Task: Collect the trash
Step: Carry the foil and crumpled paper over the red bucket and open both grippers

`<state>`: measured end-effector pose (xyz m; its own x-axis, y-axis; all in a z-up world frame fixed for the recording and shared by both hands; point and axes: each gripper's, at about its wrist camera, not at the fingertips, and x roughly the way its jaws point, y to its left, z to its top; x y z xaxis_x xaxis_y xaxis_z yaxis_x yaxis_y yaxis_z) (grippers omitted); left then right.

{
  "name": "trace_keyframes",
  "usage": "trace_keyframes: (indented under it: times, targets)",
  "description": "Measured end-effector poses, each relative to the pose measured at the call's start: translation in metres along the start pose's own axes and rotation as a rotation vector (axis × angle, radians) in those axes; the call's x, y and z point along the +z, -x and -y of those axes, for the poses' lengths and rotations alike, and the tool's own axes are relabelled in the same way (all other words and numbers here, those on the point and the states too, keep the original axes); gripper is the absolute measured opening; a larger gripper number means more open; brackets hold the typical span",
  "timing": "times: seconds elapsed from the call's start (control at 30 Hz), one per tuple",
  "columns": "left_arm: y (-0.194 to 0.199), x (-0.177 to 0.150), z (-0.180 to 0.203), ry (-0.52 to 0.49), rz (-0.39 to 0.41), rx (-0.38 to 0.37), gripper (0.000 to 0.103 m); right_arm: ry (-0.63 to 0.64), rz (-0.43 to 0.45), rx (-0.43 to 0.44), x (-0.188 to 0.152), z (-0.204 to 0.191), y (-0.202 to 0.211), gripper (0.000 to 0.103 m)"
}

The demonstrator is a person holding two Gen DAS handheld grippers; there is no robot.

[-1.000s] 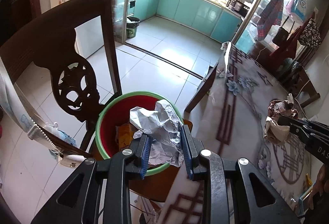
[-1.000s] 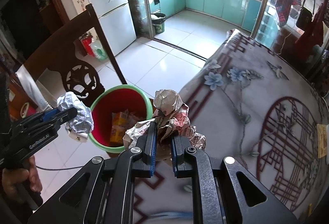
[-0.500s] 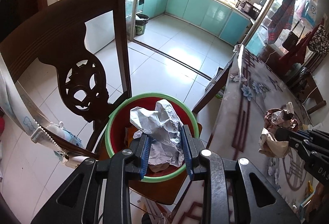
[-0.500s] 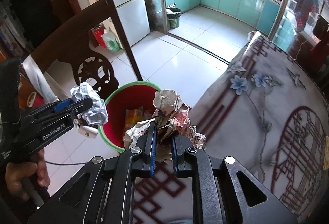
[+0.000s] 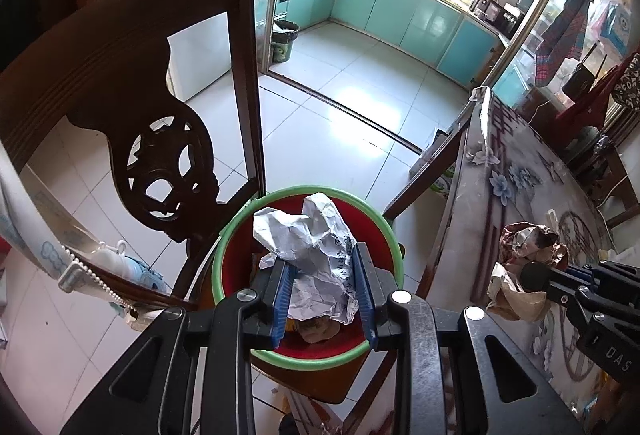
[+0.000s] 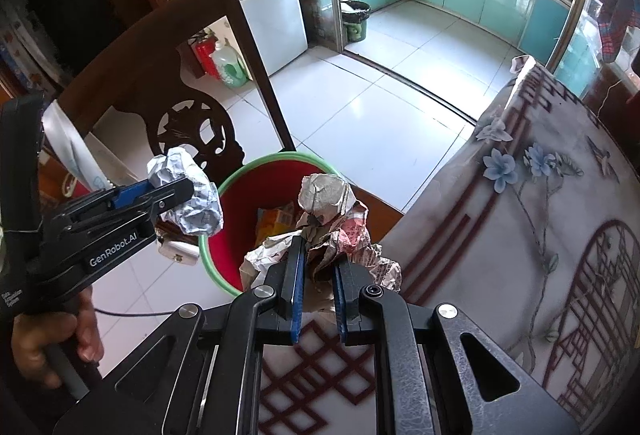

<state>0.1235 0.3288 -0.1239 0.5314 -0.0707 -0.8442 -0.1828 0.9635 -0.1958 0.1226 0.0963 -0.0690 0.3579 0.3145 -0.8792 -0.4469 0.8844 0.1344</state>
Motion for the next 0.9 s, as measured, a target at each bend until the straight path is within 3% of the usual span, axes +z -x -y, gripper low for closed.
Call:
trace_keyframes:
  times: [0.9]
  targets:
    - [-0.102,0.003,-0.011,0.000,-0.191,0.092,0.027,0.054,-0.122,0.075,0.022,0.000,-0.075,0.012]
